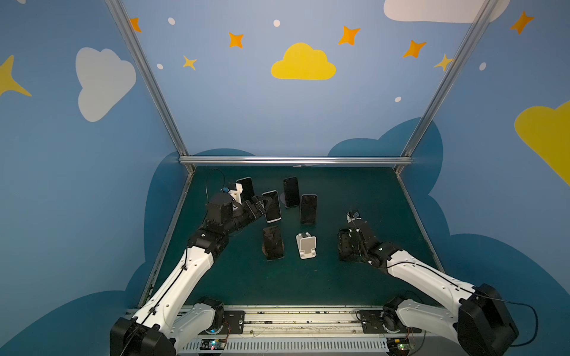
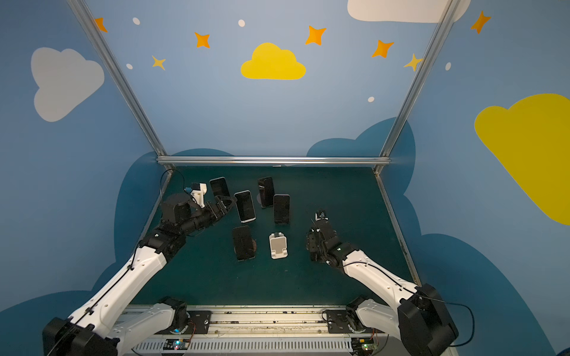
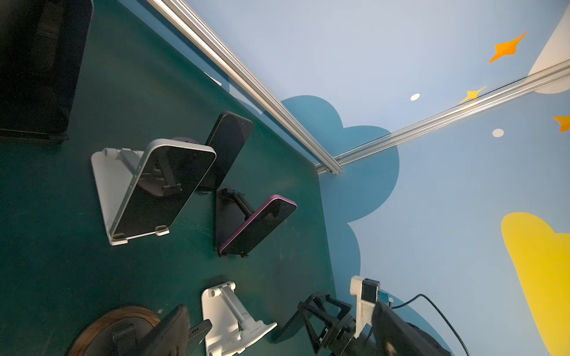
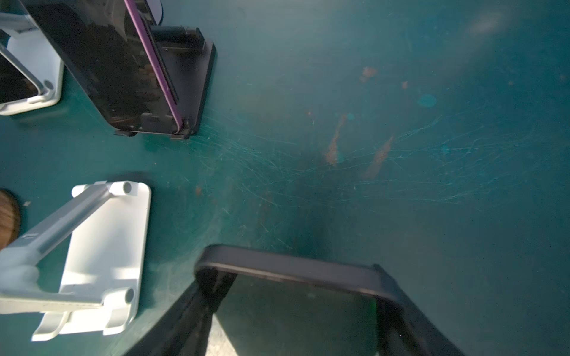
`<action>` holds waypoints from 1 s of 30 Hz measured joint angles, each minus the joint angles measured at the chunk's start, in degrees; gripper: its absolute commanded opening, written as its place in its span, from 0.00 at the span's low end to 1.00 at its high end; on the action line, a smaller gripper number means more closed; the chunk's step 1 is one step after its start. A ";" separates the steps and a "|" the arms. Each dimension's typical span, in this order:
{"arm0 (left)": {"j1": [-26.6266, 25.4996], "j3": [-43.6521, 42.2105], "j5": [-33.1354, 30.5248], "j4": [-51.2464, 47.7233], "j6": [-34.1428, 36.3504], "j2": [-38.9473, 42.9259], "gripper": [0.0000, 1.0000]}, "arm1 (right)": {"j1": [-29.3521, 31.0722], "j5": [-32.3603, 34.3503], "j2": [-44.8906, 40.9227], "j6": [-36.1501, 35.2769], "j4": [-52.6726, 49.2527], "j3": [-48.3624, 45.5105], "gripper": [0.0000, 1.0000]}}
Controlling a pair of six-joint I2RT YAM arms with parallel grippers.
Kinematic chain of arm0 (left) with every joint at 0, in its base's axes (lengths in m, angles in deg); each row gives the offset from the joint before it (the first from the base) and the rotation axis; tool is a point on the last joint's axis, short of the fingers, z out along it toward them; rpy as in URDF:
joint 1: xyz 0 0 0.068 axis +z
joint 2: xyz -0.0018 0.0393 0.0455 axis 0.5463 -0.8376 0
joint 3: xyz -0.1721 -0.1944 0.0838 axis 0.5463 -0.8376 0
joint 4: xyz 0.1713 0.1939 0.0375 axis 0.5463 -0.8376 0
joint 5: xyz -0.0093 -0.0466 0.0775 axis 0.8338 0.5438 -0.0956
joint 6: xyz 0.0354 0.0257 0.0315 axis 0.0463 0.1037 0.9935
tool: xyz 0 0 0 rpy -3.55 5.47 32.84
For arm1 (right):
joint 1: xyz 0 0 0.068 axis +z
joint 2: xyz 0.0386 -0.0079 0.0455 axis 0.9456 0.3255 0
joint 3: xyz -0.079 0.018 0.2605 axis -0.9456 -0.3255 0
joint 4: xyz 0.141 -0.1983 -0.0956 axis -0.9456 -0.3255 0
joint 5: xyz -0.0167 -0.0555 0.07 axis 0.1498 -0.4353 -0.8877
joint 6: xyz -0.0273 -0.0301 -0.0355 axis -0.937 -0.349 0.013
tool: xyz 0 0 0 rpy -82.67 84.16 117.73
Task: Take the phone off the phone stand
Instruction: 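Carry the held dark phone away from the stand and lower it onto the table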
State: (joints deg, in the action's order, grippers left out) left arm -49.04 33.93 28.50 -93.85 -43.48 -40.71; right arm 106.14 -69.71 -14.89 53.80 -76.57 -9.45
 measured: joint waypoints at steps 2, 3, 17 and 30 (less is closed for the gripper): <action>0.00 0.00 0.00 0.00 0.04 -0.02 0.91 | -0.46 -1.20 0.92 -0.13 -1.11 1.09 0.62; 0.00 0.00 0.00 0.00 0.07 -0.04 0.91 | -0.66 -1.84 1.49 -0.15 -2.12 1.75 0.62; -0.11 0.02 0.02 -0.07 0.11 -0.85 0.91 | -6.12 -10.25 12.74 -2.16 -13.55 14.99 0.62; -0.46 0.02 0.04 -0.52 0.33 -0.83 0.91 | -10.91 -15.10 31.41 -4.59 -31.52 35.15 0.58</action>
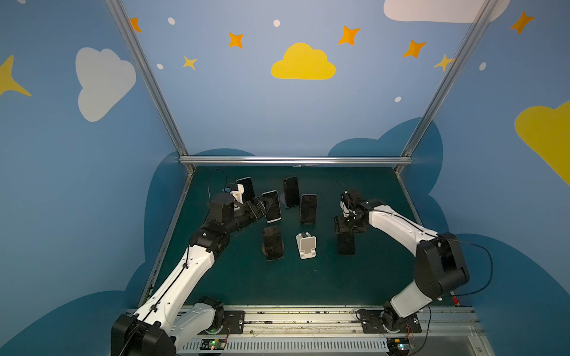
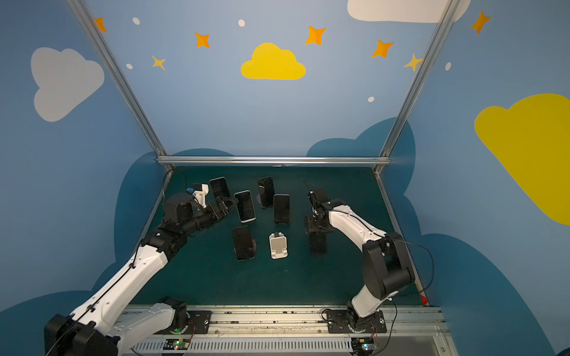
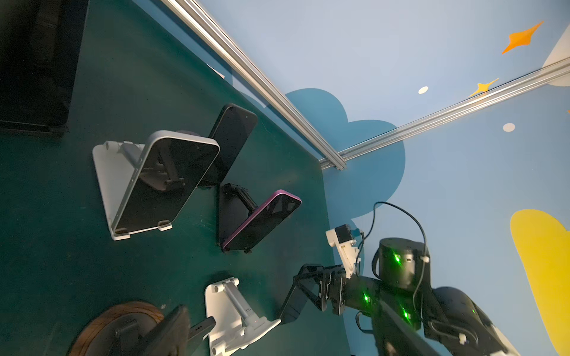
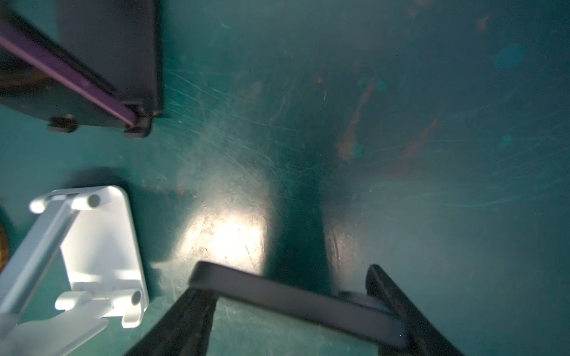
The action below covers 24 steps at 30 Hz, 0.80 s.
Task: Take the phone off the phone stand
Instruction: 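Carry the held dark phone away from the stand and lower it onto the table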
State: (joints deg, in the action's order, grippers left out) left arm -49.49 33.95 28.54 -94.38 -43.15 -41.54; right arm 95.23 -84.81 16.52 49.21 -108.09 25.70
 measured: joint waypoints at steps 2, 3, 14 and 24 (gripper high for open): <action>-0.09 0.00 0.00 -0.09 0.00 0.00 0.91 | -0.35 -0.68 4.94 -0.04 -2.51 4.50 0.57; -0.15 0.00 0.00 -0.13 0.02 0.00 0.91 | -0.37 -0.63 6.56 0.00 -2.95 5.57 0.58; -0.31 0.00 -0.24 -0.61 0.42 0.26 0.91 | -1.22 -0.20 14.75 0.11 -4.72 8.92 0.57; -0.31 0.00 -0.24 -0.83 0.63 0.26 0.91 | -1.55 -0.22 19.52 -0.87 -7.87 13.09 0.58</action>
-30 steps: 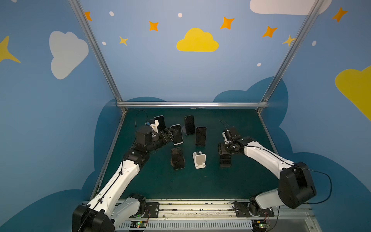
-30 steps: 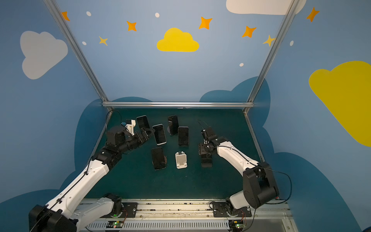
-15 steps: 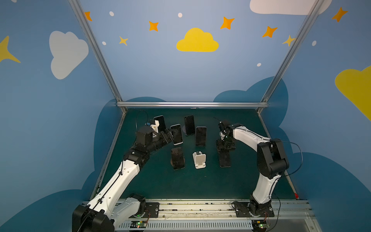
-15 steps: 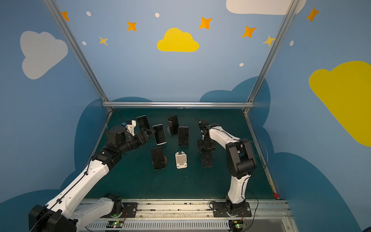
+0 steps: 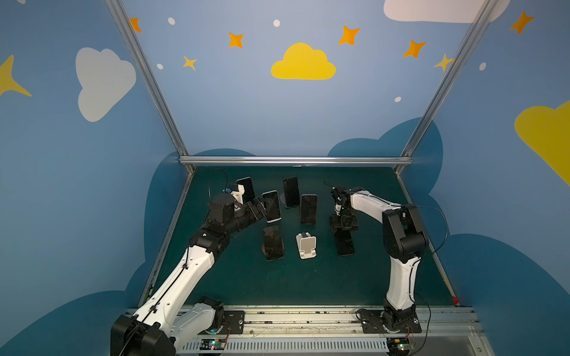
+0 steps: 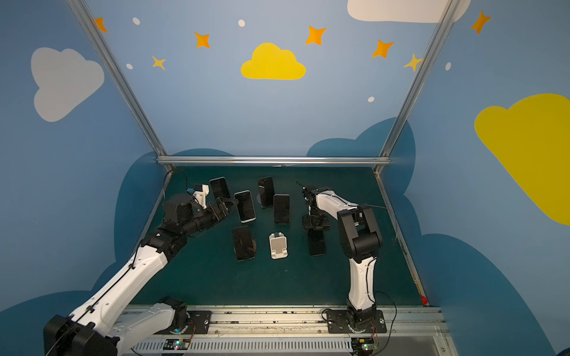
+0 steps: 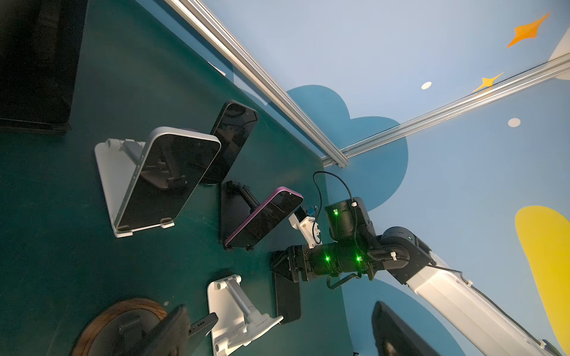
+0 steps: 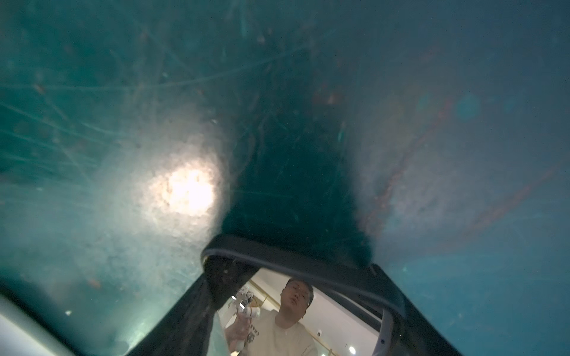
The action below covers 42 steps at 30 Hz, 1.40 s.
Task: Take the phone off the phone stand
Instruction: 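Carry the held dark phone away from the stand and lower it onto the table, then open the right gripper to release the dark phone and raise it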
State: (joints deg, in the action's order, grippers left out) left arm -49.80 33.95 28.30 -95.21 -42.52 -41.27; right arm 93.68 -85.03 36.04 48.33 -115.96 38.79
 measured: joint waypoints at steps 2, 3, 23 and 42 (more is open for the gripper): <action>0.00 0.00 0.00 0.02 0.00 0.00 0.91 | -0.04 0.04 0.57 -0.24 -0.66 0.63 0.59; 0.00 0.00 0.02 0.02 -0.02 0.00 0.91 | -0.04 0.04 0.92 -0.42 -1.03 1.05 0.60; -0.22 0.00 0.00 -0.04 0.39 -0.13 0.91 | -4.13 -7.89 1.14 -3.56 -1.55 1.51 0.77; -1.40 0.13 -0.66 -0.90 1.36 -1.27 0.91 | -4.98 -10.54 2.99 -2.43 -4.39 4.52 0.79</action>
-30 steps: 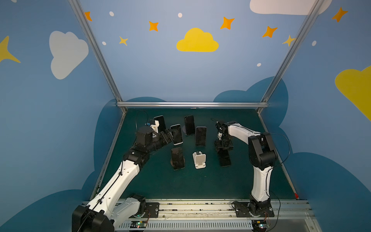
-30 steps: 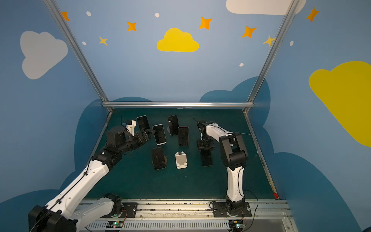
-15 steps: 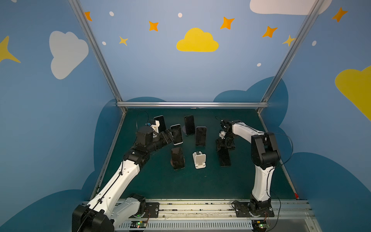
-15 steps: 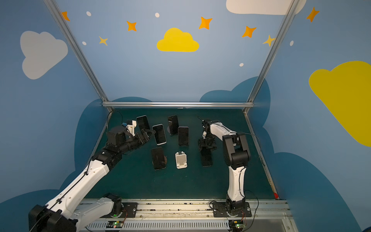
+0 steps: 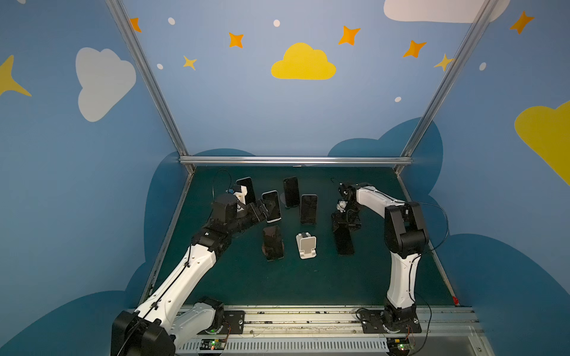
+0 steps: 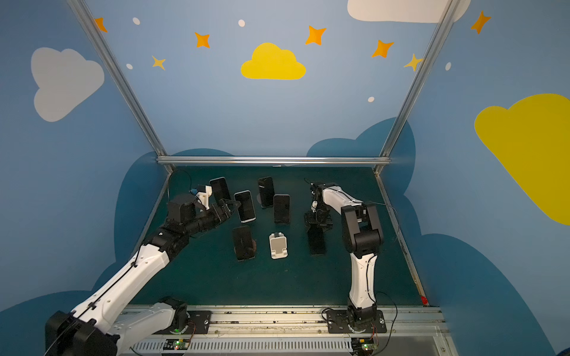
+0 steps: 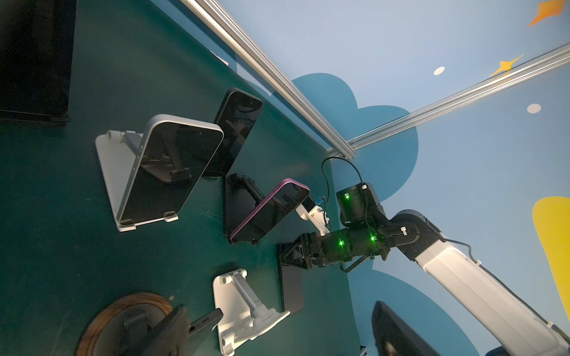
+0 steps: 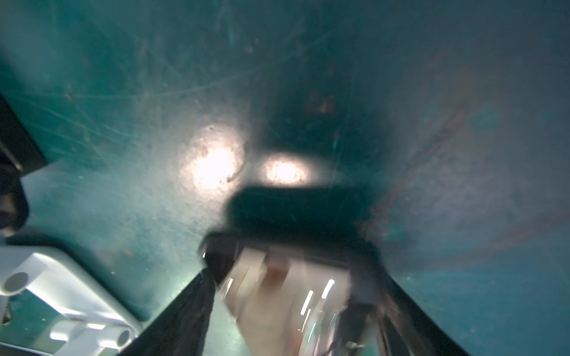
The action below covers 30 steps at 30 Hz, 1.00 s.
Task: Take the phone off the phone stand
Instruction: 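Open the right gripper to release the dark phone and raise it, then move the open right gripper down over the empty white stand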
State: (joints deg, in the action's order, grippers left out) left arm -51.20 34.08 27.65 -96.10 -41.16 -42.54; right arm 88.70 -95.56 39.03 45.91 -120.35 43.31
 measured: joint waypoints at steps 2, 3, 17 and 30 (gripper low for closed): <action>-0.22 0.17 0.02 -0.26 0.28 -0.33 0.91 | 0.02 0.15 0.57 0.59 -0.63 0.76 0.80; -0.31 0.31 0.02 -0.33 0.35 -0.48 0.91 | 0.04 0.48 0.98 0.96 -1.16 1.38 0.80; -1.03 0.33 -1.90 -0.96 1.81 1.64 0.94 | 1.01 8.61 -6.21 4.00 -2.21 2.29 0.87; -1.07 -2.86 -9.62 1.40 3.06 9.94 0.99 | 25.51 21.31 -41.66 12.09 16.92 -24.94 0.91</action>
State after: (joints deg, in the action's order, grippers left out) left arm -52.27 31.22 18.03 -94.70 -38.10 -32.60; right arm 114.21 -74.25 -2.62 57.99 -103.43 18.37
